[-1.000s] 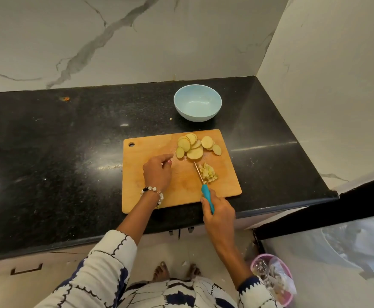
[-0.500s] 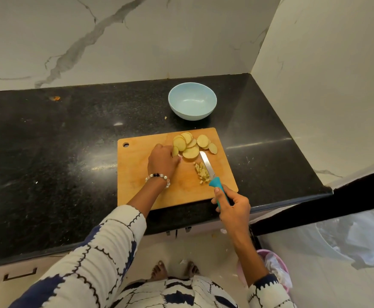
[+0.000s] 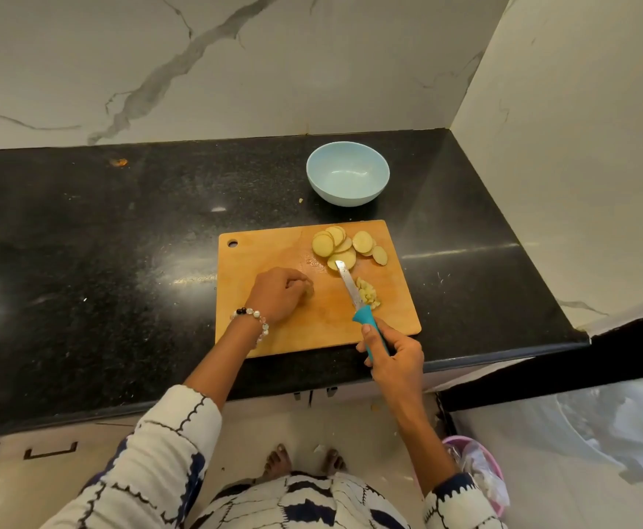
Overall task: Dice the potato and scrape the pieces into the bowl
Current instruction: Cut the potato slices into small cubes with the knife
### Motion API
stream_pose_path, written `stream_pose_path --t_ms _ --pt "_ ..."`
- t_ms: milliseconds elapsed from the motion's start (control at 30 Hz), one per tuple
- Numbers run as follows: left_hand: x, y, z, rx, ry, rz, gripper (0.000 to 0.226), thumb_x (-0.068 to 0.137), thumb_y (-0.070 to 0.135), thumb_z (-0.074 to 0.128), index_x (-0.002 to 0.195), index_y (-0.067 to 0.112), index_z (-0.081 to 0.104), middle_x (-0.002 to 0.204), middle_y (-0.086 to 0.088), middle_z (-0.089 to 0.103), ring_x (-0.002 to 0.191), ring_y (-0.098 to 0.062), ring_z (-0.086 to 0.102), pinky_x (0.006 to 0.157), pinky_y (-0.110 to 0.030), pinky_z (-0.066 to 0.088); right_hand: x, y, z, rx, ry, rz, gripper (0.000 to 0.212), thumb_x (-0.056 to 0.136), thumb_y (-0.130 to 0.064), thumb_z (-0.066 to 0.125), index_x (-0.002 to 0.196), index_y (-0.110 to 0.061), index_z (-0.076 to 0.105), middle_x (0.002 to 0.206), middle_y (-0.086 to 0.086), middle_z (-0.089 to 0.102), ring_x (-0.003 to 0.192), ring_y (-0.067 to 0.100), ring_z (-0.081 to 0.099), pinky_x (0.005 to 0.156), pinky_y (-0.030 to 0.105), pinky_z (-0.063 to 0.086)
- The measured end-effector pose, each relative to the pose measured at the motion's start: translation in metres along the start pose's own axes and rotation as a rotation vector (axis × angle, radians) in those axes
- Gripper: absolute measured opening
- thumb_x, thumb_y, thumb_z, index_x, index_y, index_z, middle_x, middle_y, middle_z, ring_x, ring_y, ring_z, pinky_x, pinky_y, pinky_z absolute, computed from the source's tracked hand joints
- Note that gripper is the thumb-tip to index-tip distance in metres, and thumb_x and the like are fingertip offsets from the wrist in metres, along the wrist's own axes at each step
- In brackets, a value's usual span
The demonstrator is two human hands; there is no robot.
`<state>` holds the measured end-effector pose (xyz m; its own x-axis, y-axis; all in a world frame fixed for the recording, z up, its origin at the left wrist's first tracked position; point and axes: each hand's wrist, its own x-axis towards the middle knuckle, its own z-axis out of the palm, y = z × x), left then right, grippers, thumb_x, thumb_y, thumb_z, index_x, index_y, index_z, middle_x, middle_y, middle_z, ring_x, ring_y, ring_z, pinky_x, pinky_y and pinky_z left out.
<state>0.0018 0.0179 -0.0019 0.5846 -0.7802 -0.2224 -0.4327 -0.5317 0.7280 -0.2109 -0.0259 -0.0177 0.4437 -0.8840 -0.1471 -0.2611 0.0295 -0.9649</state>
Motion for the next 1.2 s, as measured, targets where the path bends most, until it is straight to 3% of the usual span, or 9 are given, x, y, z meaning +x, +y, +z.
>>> stream_pose_path --t_ms 100,200,300,433,600,767,900,1000,1200 --pt "0.007 -0.007 0.000 0.252 -0.070 0.105 0.029 0.094 0.018 0.047 0.116 0.021 0.065 0.108 -0.001 0.064 0.093 -0.016 0.056 0.079 -0.022 0.039 -0.004 0.004 0.006 -0.035 -0.030 0.010 0.042 0.091 -0.031 0.058 0.128 -0.013 0.056 0.076 0.003 0.068 0.064 0.008 0.058 0.060 0.025 0.052" --pt "0.010 -0.011 0.005 0.298 0.076 0.100 0.034 0.093 0.020 0.052 0.126 0.022 0.058 0.102 -0.007 0.058 0.093 -0.022 0.055 0.077 -0.028 0.041 -0.009 0.005 0.010 -0.114 -0.050 -0.017 0.042 0.093 -0.031 0.056 0.132 -0.015 0.052 0.076 0.002 0.067 0.064 0.008 0.057 0.058 0.024 0.051" --pt "0.006 -0.013 0.010 0.283 0.134 0.076 0.032 0.088 0.022 0.060 0.120 0.019 0.062 0.105 -0.007 0.061 0.098 -0.023 0.055 0.083 -0.031 0.043 -0.012 0.002 0.015 -0.260 -0.095 -0.147 0.041 0.096 -0.024 0.053 0.135 -0.013 0.047 0.079 0.002 0.065 0.067 0.011 0.058 0.059 0.026 0.049" --pt "0.000 -0.019 0.015 0.262 0.131 0.142 0.034 0.081 0.023 0.069 0.115 0.018 0.066 0.103 -0.005 0.060 0.094 -0.019 0.056 0.079 -0.024 0.042 -0.014 0.001 0.028 -0.468 -0.156 -0.304 0.044 0.098 -0.020 0.047 0.140 -0.007 0.041 0.084 -0.001 0.056 0.074 0.009 0.050 0.062 0.014 0.036" --pt "-0.002 -0.017 0.020 0.284 0.171 0.180 0.036 0.082 0.025 0.067 0.116 0.014 0.065 0.102 -0.006 0.061 0.093 -0.018 0.056 0.079 -0.025 0.042 -0.019 -0.001 0.040 -0.589 -0.174 -0.312 0.050 0.099 -0.027 0.037 0.145 -0.006 0.032 0.089 0.003 0.051 0.074 0.010 0.044 0.057 0.013 0.031" --pt "-0.004 -0.017 0.023 0.258 0.232 0.165 0.034 0.081 0.025 0.069 0.113 0.012 0.067 0.100 -0.005 0.063 0.090 -0.017 0.058 0.076 -0.023 0.042 -0.021 -0.005 0.044 -0.652 -0.191 -0.301 0.051 0.101 -0.025 0.036 0.147 -0.008 0.024 0.093 0.006 0.050 0.076 0.014 0.048 0.062 0.024 0.036" --pt "-0.002 -0.016 0.024 0.245 0.223 0.167 0.035 0.081 0.023 0.069 0.113 0.011 0.067 0.101 -0.005 0.063 0.091 -0.018 0.058 0.079 -0.025 0.044 -0.021 -0.006 0.045 -0.759 -0.222 -0.307 0.052 0.102 -0.025 0.032 0.149 -0.010 0.017 0.095 0.005 0.049 0.073 0.013 0.045 0.060 0.023 0.031" --pt "0.000 -0.016 0.025 0.228 0.222 0.171 0.034 0.080 0.021 0.070 0.112 0.010 0.067 0.100 -0.007 0.064 0.090 -0.019 0.059 0.080 -0.028 0.046 -0.016 -0.002 0.047 -0.819 -0.236 -0.309 0.054 0.102 -0.022 0.032 0.150 -0.008 0.013 0.097 0.011 0.055 0.074 0.020 0.051 0.060 0.029 0.036" --pt "-0.002 -0.018 0.027 0.177 0.256 0.169 0.030 0.081 0.018 0.070 0.108 0.007 0.069 0.098 -0.008 0.066 0.089 -0.020 0.061 0.075 -0.018 0.039 -0.010 -0.003 0.058 -0.897 -0.223 -0.325 0.057 0.094 -0.017 0.031 0.147 0.001 0.022 0.089 0.019 0.057 0.064 0.030 0.054 0.053 0.032 0.031"
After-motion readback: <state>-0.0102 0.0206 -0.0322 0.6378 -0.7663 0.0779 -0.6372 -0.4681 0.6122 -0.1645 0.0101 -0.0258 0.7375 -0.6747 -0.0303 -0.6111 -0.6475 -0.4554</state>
